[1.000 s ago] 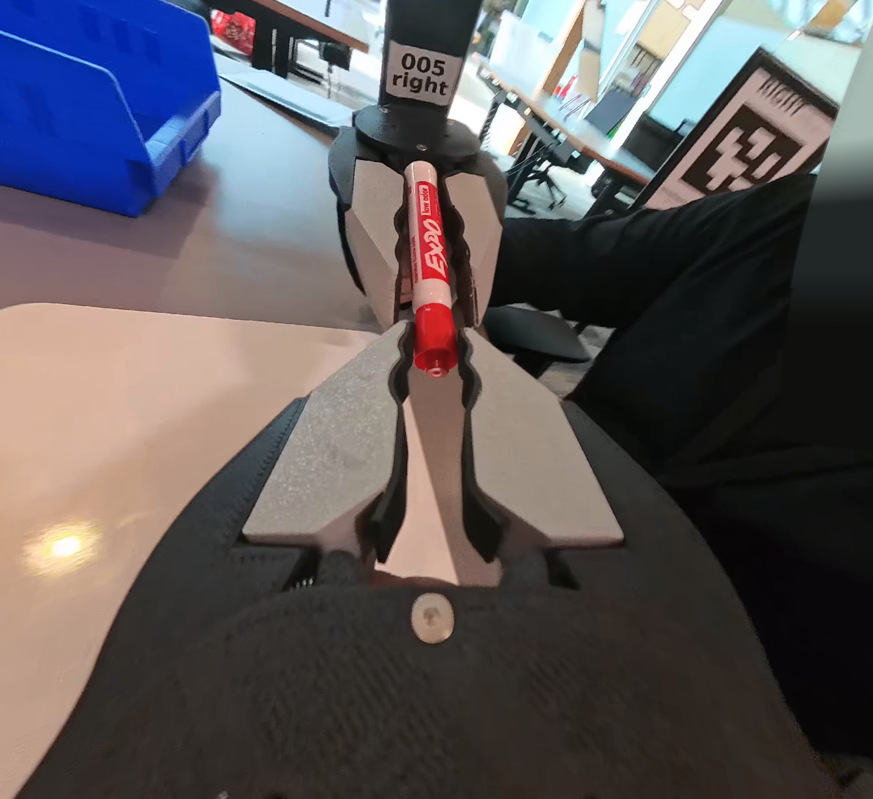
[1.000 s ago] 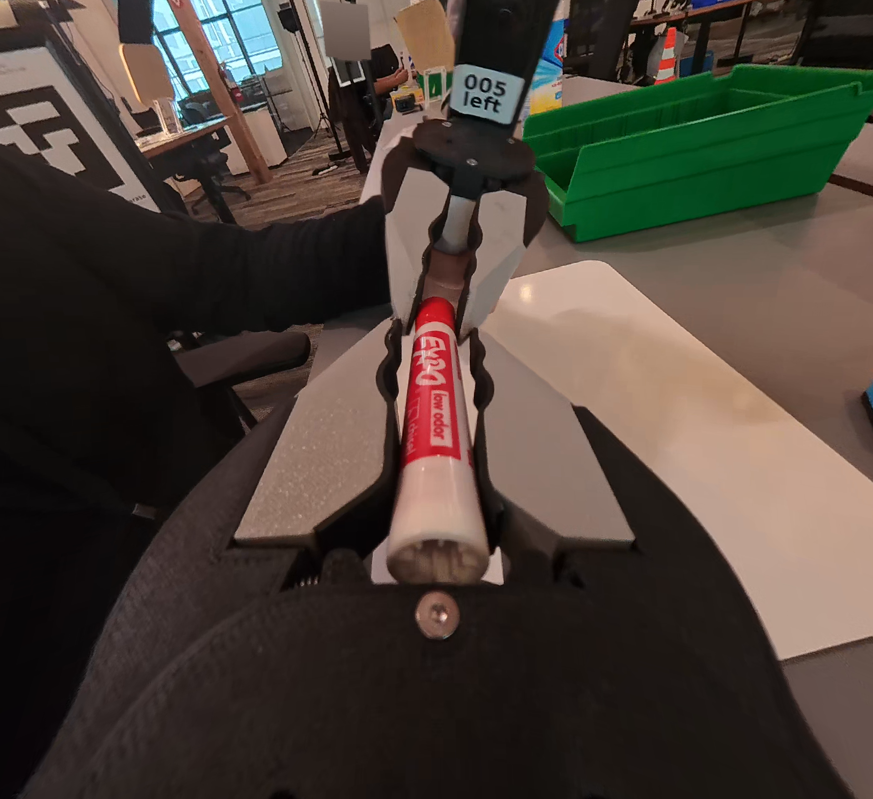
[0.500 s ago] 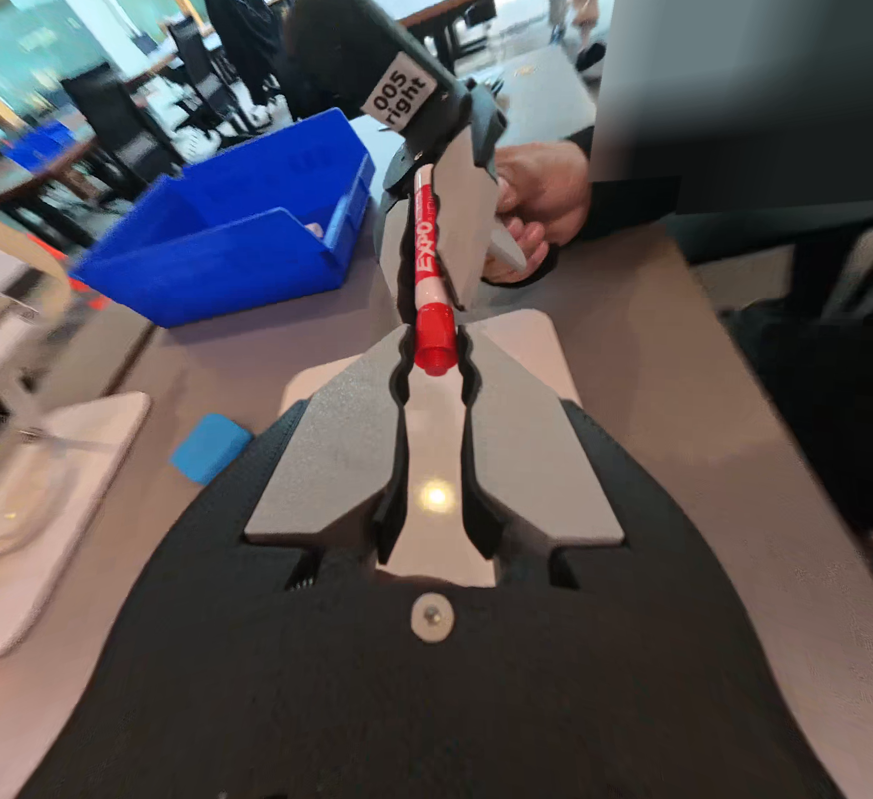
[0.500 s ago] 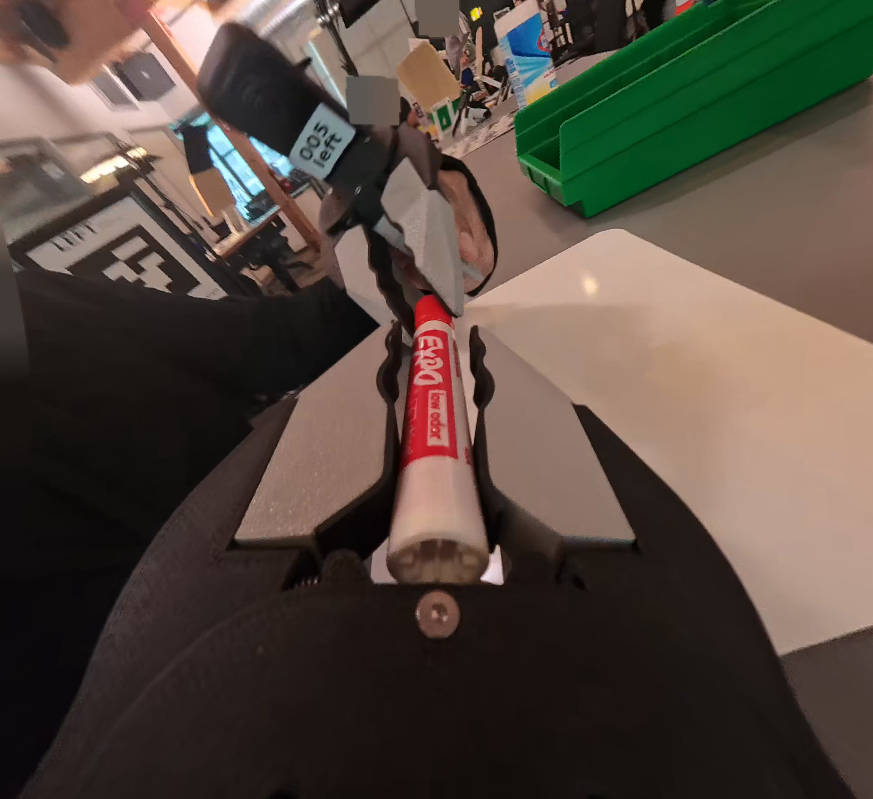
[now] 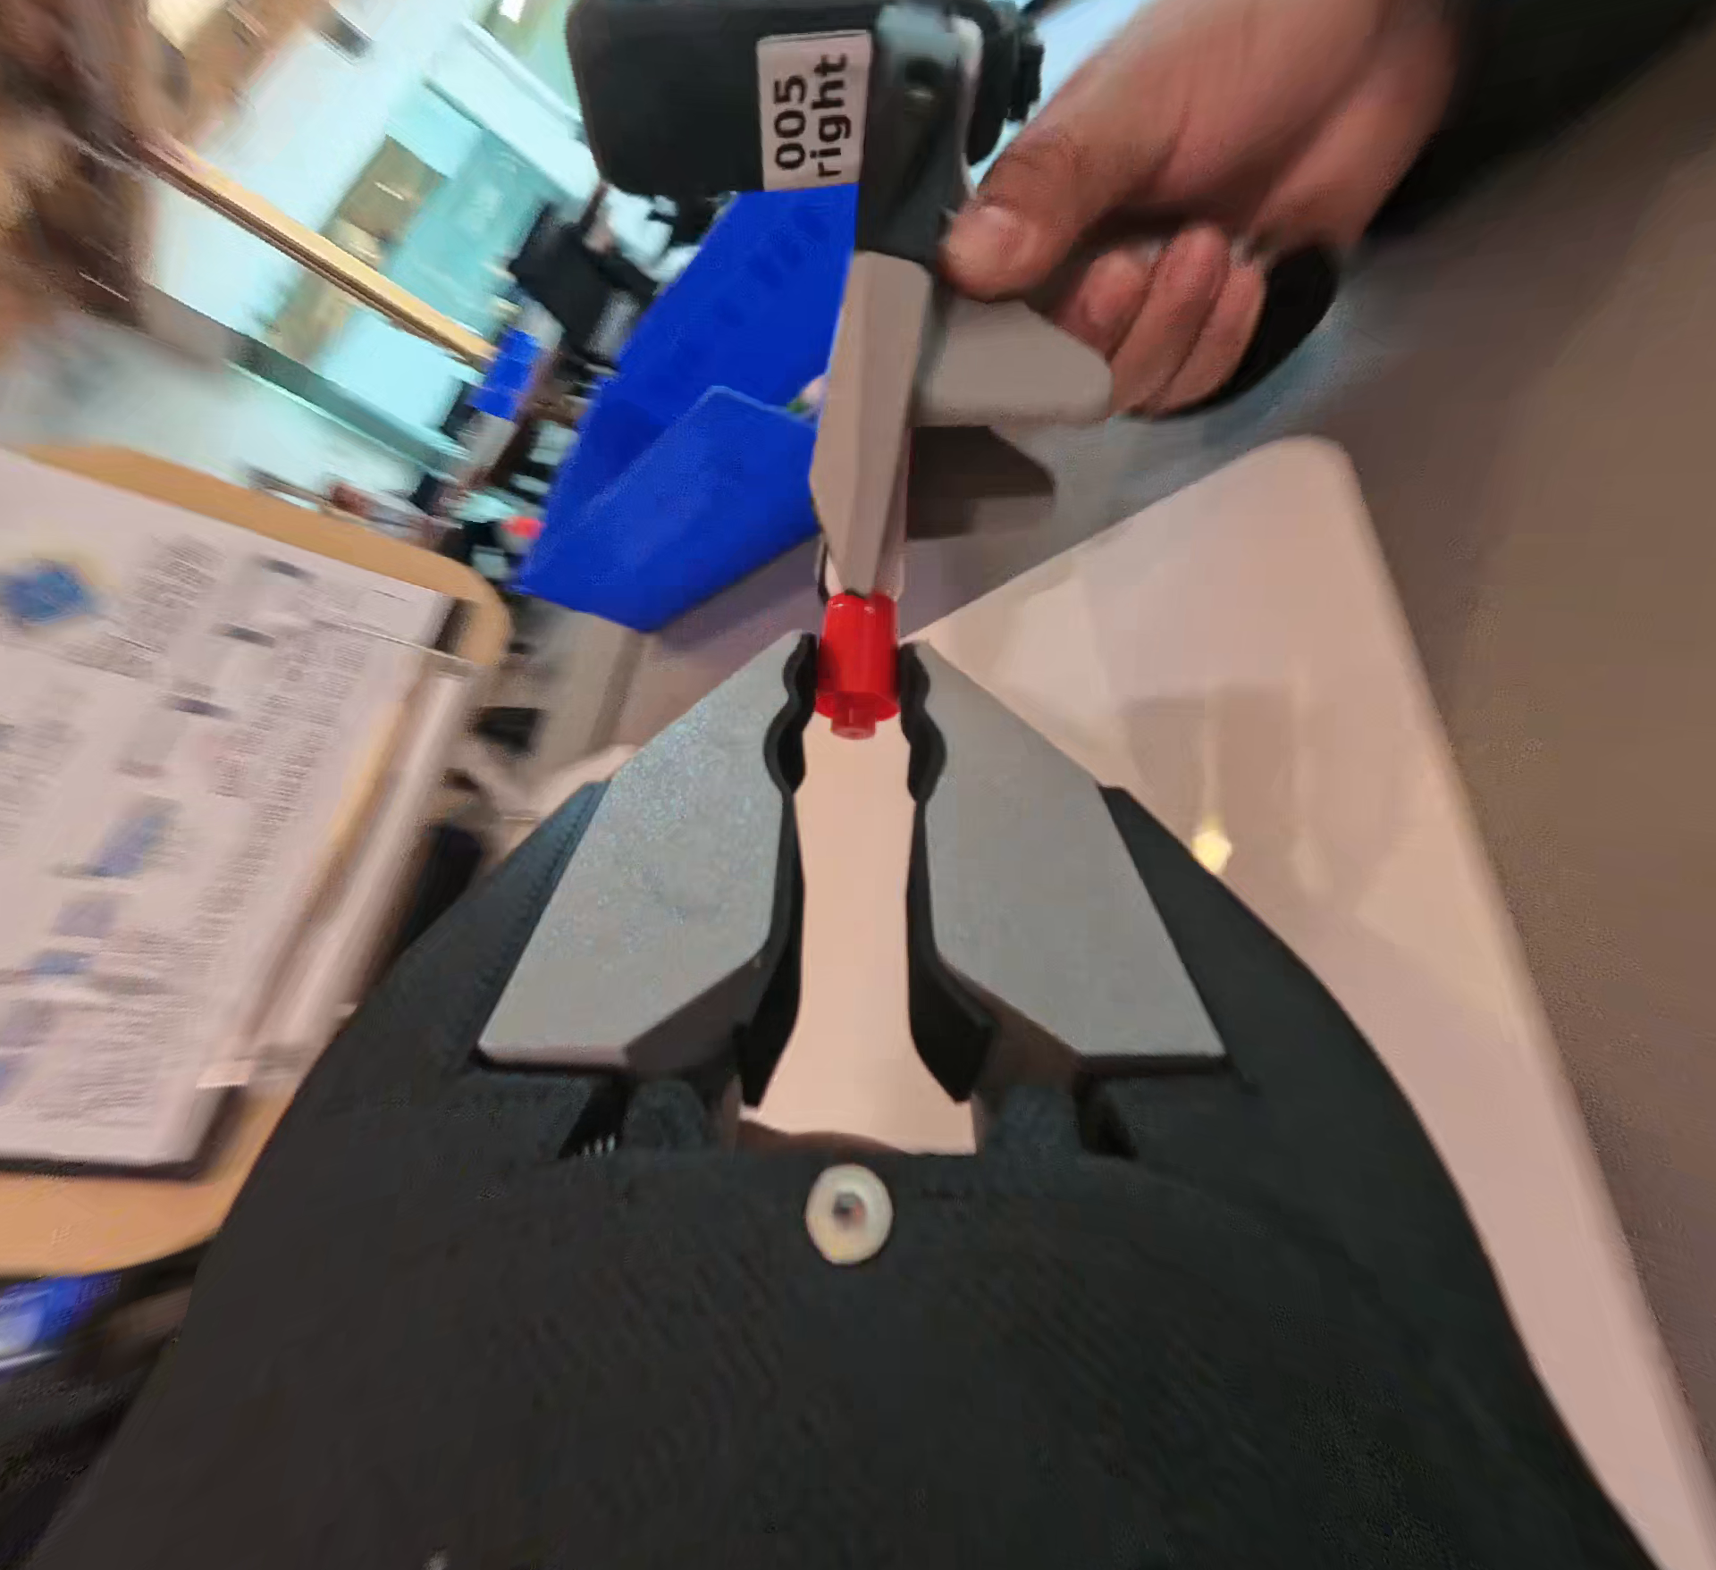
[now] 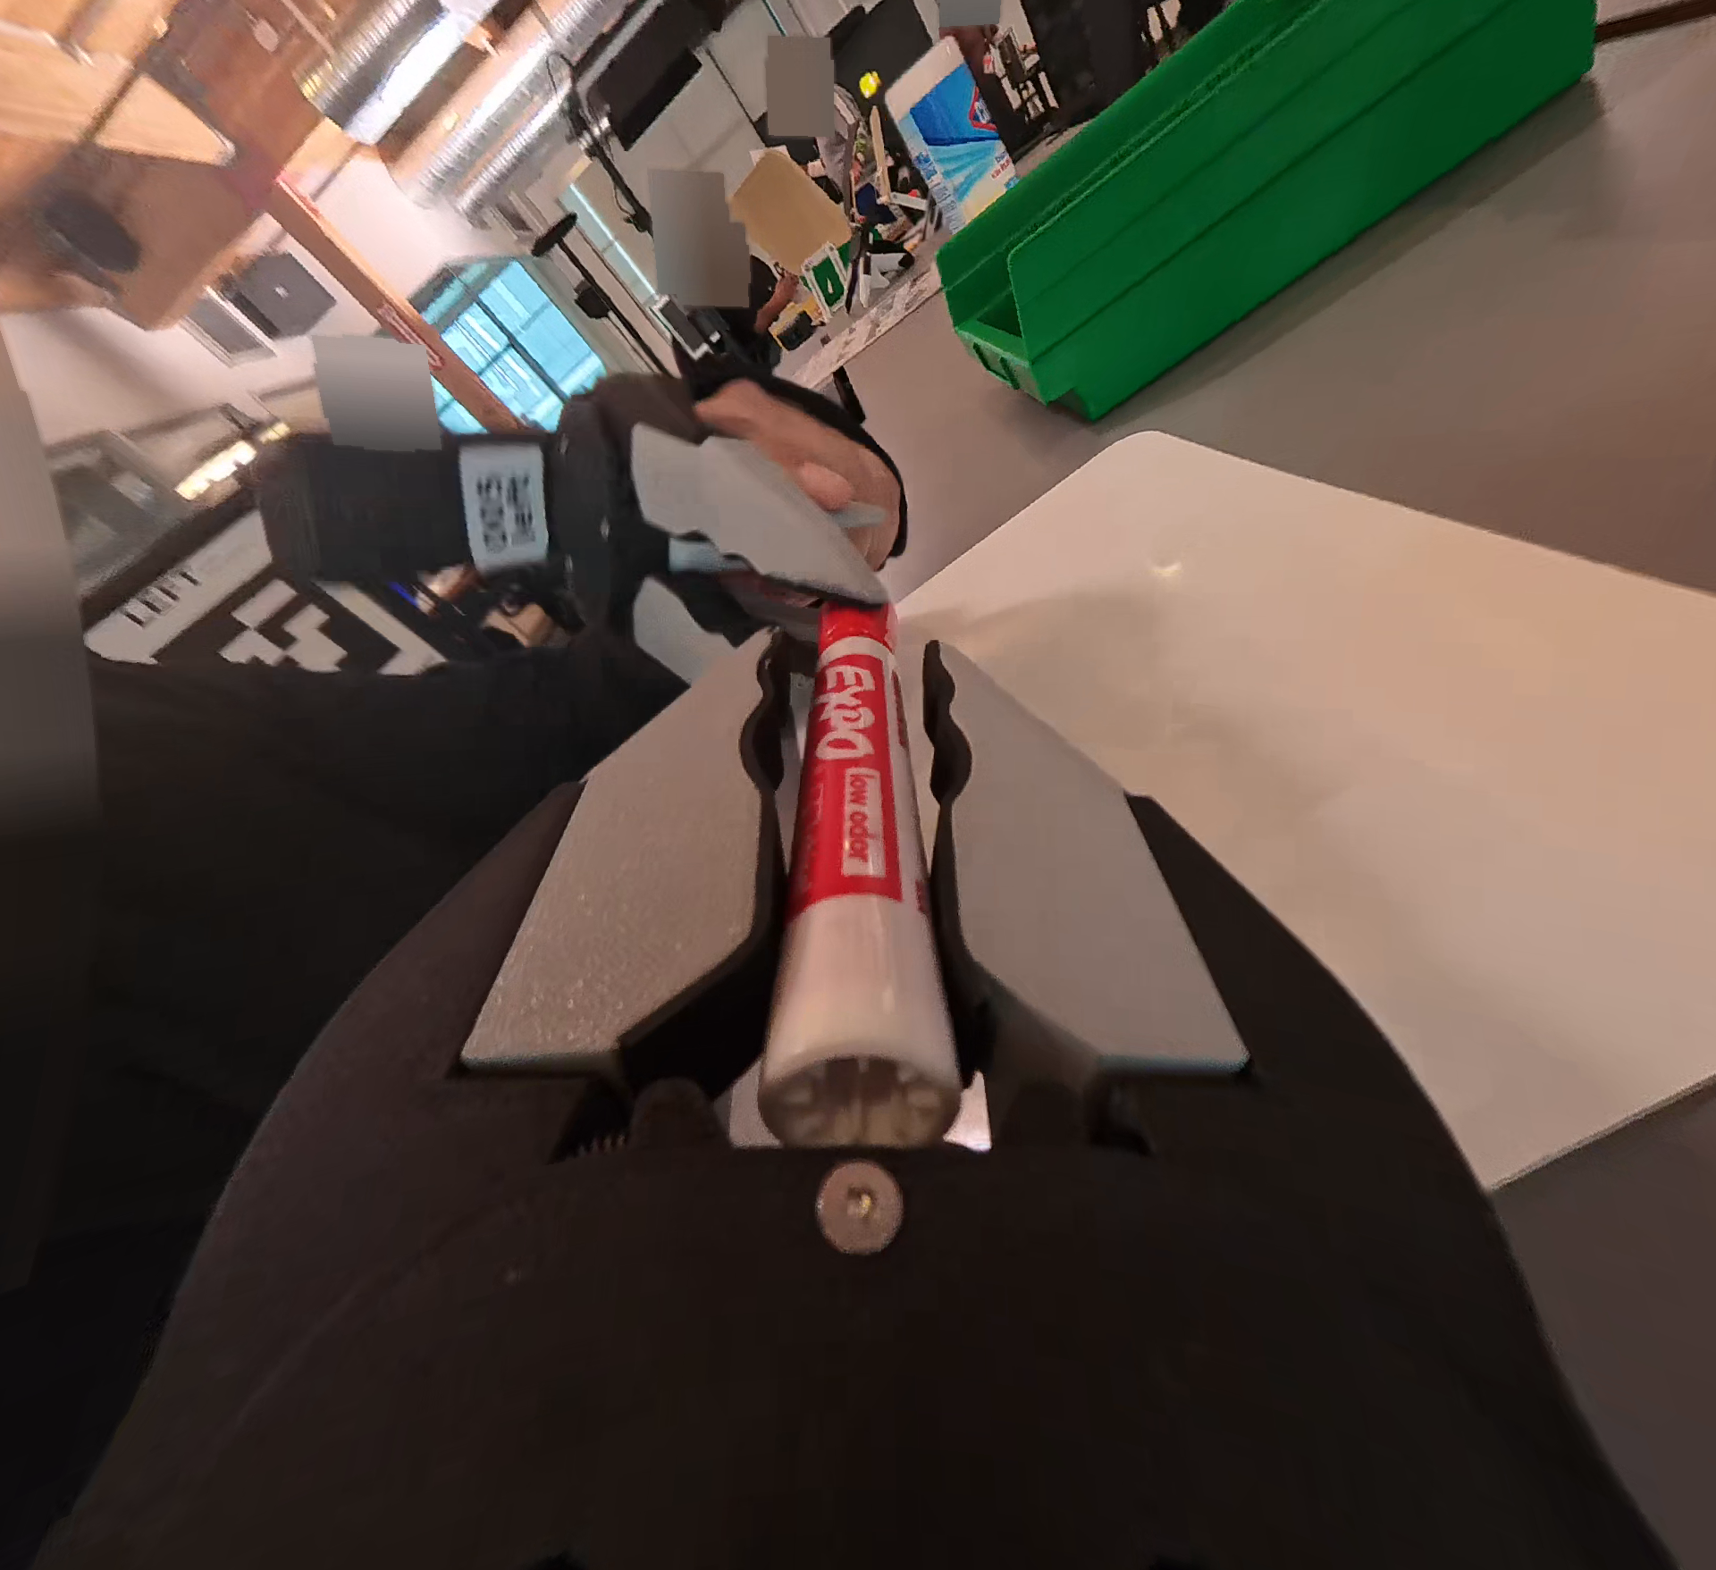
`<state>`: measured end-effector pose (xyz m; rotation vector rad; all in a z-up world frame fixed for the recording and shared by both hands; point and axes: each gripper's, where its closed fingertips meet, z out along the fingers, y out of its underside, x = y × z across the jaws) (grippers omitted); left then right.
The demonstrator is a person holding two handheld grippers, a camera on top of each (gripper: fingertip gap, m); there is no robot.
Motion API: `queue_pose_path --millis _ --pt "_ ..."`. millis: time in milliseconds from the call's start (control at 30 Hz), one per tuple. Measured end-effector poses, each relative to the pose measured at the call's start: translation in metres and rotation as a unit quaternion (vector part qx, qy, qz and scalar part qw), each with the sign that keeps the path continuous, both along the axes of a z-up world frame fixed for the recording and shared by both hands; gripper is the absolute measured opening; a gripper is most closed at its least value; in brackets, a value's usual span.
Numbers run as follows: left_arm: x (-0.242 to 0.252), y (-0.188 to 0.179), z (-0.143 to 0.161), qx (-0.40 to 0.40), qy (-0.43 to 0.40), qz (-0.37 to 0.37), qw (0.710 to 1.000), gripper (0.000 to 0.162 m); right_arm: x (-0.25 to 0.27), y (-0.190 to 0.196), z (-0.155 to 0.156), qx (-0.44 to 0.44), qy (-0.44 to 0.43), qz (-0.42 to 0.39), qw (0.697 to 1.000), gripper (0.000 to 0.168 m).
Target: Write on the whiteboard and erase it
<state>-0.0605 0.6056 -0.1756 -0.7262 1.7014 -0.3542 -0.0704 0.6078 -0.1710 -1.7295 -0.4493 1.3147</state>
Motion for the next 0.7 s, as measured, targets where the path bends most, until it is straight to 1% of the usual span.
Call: queue_pose_path --millis 33,100,133,167,200,233,267,300,333,400,433,467,500,533,567,600,633,667,700 --pt "-0.002 -0.003 0.000 -0.082 0.012 -0.015 0.996 0.016 -0.002 -0.002 0.001 0.015 -0.013 0.000 1.000 0.027" --pt "-0.007 -0.010 0.003 -0.233 0.033 -0.052 0.970 0.016 -0.007 -0.007 0.005 0.035 -0.020 0.012 0.999 0.027" --pt "-0.010 -0.015 0.004 -0.304 0.052 -0.070 0.949 0.016 -0.011 -0.010 0.006 0.043 -0.025 0.021 0.999 0.027" --pt "-0.014 -0.019 0.004 -0.371 0.073 -0.085 0.922 0.016 -0.014 -0.013 0.007 0.056 -0.033 0.025 0.998 0.027" --pt "-0.018 -0.022 0.004 -0.438 0.091 -0.098 0.889 0.016 -0.018 -0.016 0.008 0.074 -0.046 0.030 0.996 0.028" --pt "-0.022 -0.026 0.007 -0.505 0.108 -0.113 0.849 0.016 -0.022 -0.019 0.009 0.091 -0.057 0.035 0.994 0.028" --pt "-0.024 -0.027 0.011 -0.556 0.110 -0.128 0.814 0.016 -0.023 -0.020 0.010 0.106 -0.068 0.032 0.992 0.027" --pt "-0.026 -0.027 0.013 -0.581 0.110 -0.139 0.795 0.015 -0.025 -0.021 0.010 0.114 -0.079 0.031 0.990 0.028" --pt "-0.027 -0.027 0.013 -0.583 0.110 -0.144 0.792 0.016 -0.025 -0.021 0.010 0.118 -0.082 0.030 0.989 0.028" --pt "-0.025 -0.028 0.014 -0.559 0.101 -0.145 0.810 0.016 -0.023 -0.021 0.012 0.134 -0.087 0.024 0.987 0.028" --pt "-0.023 -0.027 0.015 -0.528 0.089 -0.139 0.833 0.016 -0.020 -0.019 0.012 0.135 -0.090 0.018 0.987 0.028" --pt "-0.021 -0.025 0.016 -0.472 0.071 -0.131 0.869 0.016 -0.018 -0.018 0.012 0.126 -0.084 0.016 0.988 0.028" --pt "-0.019 -0.022 0.016 -0.394 0.051 -0.117 0.910 0.016 -0.016 -0.016 0.012 0.114 -0.074 0.012 0.991 0.028" --pt "-0.017 -0.019 0.018 -0.302 0.028 -0.099 0.948 0.016 -0.014 -0.014 0.013 0.102 -0.059 0.011 0.993 0.028" --pt "-0.016 -0.016 0.019 -0.207 0.007 -0.084 0.975 0.016 -0.013 -0.013 0.014 0.090 -0.045 0.015 0.995 0.028" --pt "-0.015 -0.015 0.017 -0.109 -0.006 -0.069 0.992 0.016 -0.012 -0.011 0.012 0.079 -0.038 0.015 0.996 0.028" --pt "-0.014 -0.013 0.012 -0.021 -0.008 -0.056 0.998 0.016 -0.011 -0.010 0.009 0.070 -0.039 0.013 0.997 0.028" --pt "-0.013 -0.011 0.007 0.049 -0.006 -0.043 0.998 0.016 -0.010 -0.008 0.006 0.065 -0.044 0.009 0.997 0.028" --pt "-0.012 -0.010 0.003 0.096 -0.003 -0.034 0.995 0.016 -0.009 -0.007 0.004 0.064 -0.050 0.006 0.997 0.028"
